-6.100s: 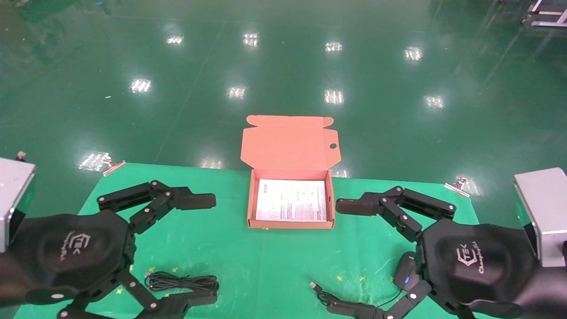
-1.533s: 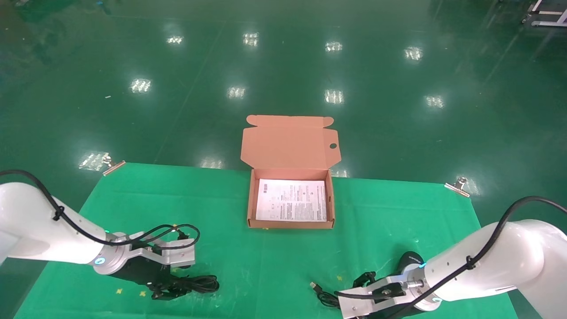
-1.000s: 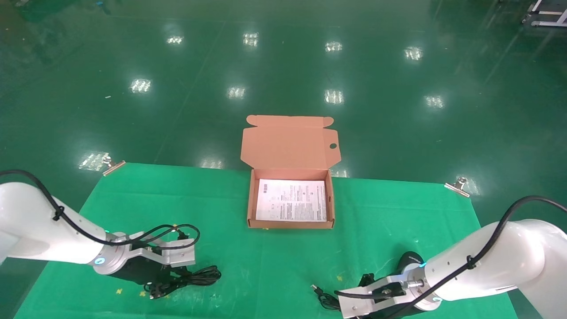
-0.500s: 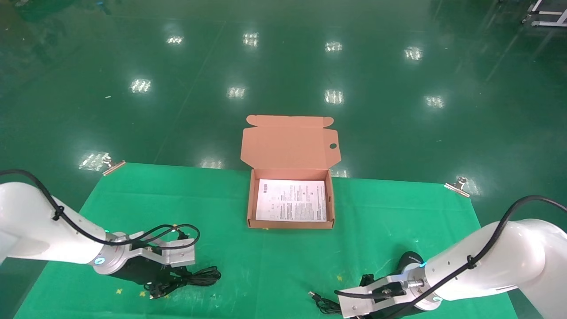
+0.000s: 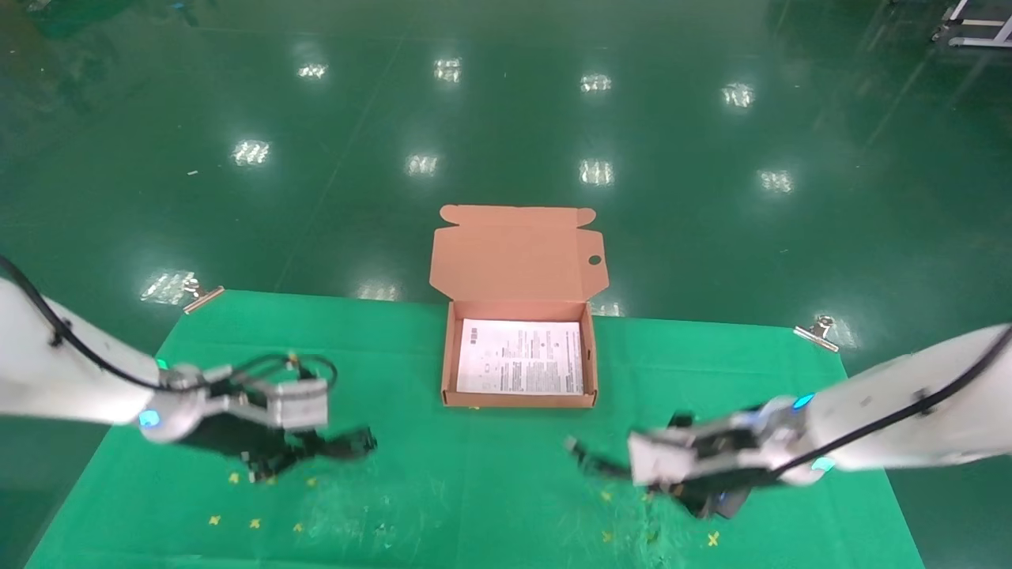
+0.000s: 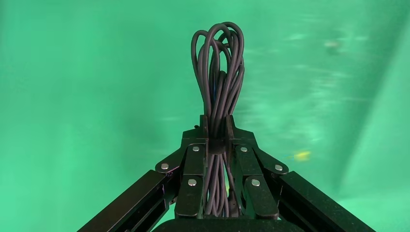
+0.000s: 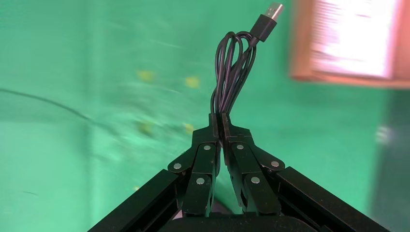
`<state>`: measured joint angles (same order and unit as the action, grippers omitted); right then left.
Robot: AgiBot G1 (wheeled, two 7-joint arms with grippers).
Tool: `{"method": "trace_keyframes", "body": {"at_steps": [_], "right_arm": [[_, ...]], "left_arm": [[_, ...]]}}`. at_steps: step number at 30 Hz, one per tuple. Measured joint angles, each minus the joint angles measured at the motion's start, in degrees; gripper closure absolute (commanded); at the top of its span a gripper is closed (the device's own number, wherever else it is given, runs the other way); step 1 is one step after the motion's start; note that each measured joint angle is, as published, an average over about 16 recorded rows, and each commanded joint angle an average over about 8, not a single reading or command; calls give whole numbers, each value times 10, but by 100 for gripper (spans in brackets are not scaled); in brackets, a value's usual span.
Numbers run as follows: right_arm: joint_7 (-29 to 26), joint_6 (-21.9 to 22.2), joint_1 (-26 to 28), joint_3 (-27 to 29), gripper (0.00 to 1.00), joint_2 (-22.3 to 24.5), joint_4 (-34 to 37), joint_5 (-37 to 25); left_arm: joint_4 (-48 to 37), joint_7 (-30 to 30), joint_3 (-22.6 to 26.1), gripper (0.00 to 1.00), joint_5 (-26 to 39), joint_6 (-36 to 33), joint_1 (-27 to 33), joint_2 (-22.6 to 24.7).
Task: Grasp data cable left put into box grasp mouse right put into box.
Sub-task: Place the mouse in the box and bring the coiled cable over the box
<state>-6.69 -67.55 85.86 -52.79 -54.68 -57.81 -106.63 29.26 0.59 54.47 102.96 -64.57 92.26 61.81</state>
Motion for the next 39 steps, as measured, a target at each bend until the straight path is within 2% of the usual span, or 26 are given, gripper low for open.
{"method": "trace_keyframes", "body": {"at_steps": [8,14,20,28,33,39], "right_arm": [[-33,29,58,36,100,39,-30,-11],[-39,62,105,59,100,35,-37,-19],[-18,105,151,76,100,-11,-10,-16],[47,161,201,93,100,-93,69,8],[87,183,219,101,100,-130,113,28],[116,193,224,105,100,-152,140,44]], "left_arm": [[84,-40,-6,100,25,36,34,-22],[137,-67,-10,100,50,78,58,-19],[158,-82,-14,100,78,126,84,4],[139,-94,-16,100,111,178,119,45],[120,-99,-16,100,125,196,136,64],[106,-106,-14,100,136,201,143,71]]}}
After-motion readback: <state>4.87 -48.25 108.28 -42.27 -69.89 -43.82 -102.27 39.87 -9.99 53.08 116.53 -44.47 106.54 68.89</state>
